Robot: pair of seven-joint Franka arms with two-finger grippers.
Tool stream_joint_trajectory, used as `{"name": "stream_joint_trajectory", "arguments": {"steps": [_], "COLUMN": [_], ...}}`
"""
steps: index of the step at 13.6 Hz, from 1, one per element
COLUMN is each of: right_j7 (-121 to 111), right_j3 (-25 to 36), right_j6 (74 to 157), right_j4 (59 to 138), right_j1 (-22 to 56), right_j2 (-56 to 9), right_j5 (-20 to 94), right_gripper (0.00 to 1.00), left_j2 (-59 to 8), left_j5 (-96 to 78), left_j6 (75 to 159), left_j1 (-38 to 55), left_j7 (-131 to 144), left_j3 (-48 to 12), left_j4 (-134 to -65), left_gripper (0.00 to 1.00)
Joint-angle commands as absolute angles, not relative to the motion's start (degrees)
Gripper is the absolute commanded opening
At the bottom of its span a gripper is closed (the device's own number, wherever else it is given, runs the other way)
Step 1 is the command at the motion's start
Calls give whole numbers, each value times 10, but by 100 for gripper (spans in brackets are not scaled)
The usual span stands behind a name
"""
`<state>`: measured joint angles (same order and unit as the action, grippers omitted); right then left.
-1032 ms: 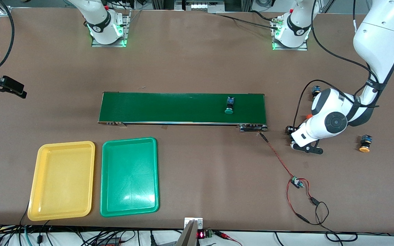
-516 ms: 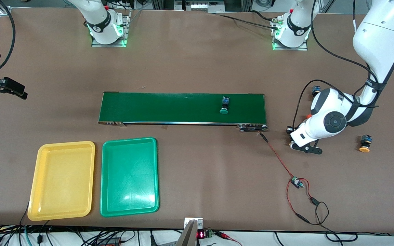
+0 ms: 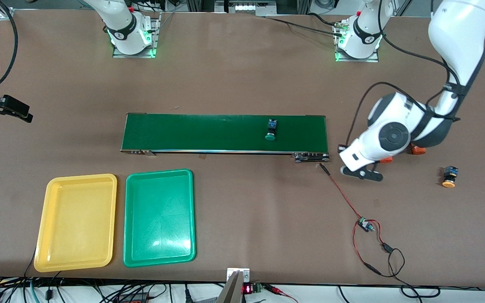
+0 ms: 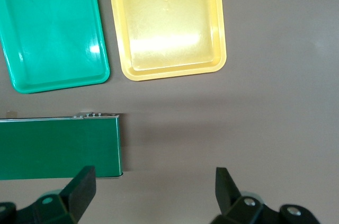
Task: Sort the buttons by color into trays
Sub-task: 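Place the yellow button on the conveyor belt with the left gripper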
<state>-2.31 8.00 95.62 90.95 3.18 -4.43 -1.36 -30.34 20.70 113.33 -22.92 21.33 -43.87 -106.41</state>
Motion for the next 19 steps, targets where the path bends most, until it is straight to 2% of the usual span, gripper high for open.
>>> {"name": "stream_joint_trajectory", "arguments": {"steps": [1, 3, 7, 10, 11, 12, 13, 16, 17, 19], "right_j7": [-19, -19, -20, -26, -25, -25, -25, -25, -25, -22], "right_j3": [76, 76, 76, 76, 76, 76, 76, 76, 76, 76], "right_j6": [954, 954, 954, 954, 958, 963, 971, 972, 972, 972], "right_j4": [893, 892, 892, 891, 892, 892, 892, 892, 892, 892], "right_j1": [25, 25, 26, 25, 25, 26, 26, 25, 25, 25], "right_j2": [-49, -50, -58, -67, -67, -67, -67, -73, -72, -76], "right_j5": [-8, -8, -9, -8, -8, -8, -8, -7, -7, -11], "right_gripper": [100, 100, 100, 100, 100, 100, 100, 100, 100, 100], "left_j2": [-288, -294, -301, -301, -301, -301, -299, -290, -290, -291], "left_j5": [157, 156, 156, 156, 156, 156, 156, 156, 156, 156], "left_j6": [1102, 1105, 1128, 1192, 1194, 1194, 1194, 1174, 1159, 1110], "left_j1": [-270, -279, -262, -260, -262, -261, -263, -292, -307, -329], "left_j7": [236, 257, 284, 309, 309, 309, 309, 310, 310, 307], "left_j3": [-501, -530, -533, -540, -540, -540, -541, -577, -601, -612], "left_j4": [-1077, -1090, -1121, -1163, -1164, -1164, -1161, -1144, -1134, -1102], "left_gripper": [21, 21, 21, 23, 31, 69, 100, 100, 100, 100]}}
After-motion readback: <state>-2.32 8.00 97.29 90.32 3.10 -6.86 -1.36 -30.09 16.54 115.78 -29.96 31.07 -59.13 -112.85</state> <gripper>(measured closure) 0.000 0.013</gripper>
